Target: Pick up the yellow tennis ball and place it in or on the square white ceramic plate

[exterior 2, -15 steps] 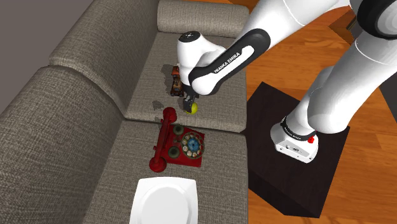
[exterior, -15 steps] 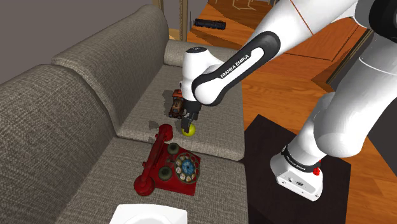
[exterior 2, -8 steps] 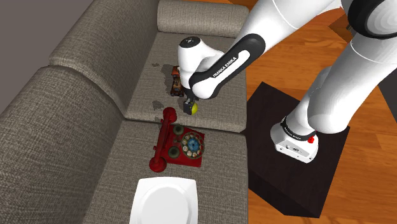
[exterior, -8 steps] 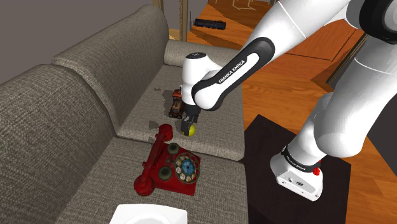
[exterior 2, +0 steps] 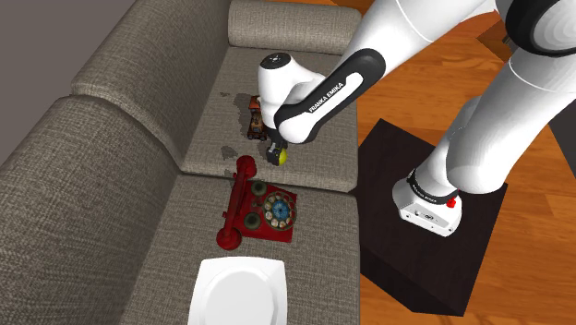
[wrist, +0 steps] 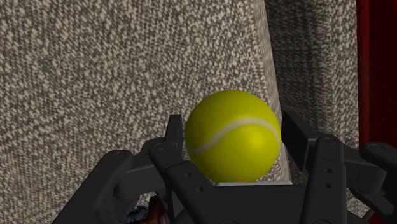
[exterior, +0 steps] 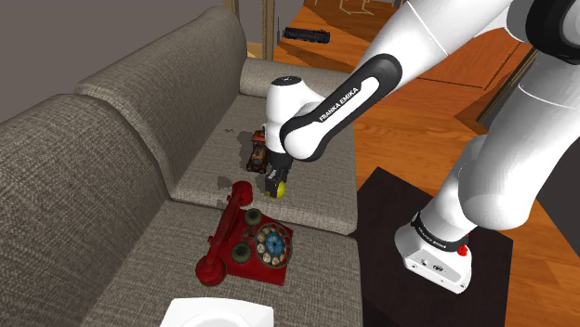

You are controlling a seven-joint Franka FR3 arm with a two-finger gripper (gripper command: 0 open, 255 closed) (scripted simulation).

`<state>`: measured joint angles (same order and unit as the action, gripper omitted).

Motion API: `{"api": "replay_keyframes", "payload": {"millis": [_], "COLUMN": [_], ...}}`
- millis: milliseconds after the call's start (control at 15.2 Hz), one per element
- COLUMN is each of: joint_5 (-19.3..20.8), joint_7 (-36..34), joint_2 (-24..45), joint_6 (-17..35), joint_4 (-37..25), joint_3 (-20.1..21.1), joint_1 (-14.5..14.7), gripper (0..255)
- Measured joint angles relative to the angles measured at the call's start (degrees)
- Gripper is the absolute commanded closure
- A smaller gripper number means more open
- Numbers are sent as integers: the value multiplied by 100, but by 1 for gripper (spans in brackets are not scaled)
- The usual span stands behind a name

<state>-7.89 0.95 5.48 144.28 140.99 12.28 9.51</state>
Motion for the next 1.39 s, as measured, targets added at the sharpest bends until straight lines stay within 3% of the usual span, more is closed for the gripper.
{"api": "replay_keyframes", "payload": {"millis": [462,1386], "joint_5": [-9,-101], "joint_7": [0,-11], "joint_2": [-67,-937], "joint_6": [-89,-1212], "joint_4": [-6,-264], "joint_3": [0,-9], "joint_1": [-3,-21], "gripper": [255,255]}}
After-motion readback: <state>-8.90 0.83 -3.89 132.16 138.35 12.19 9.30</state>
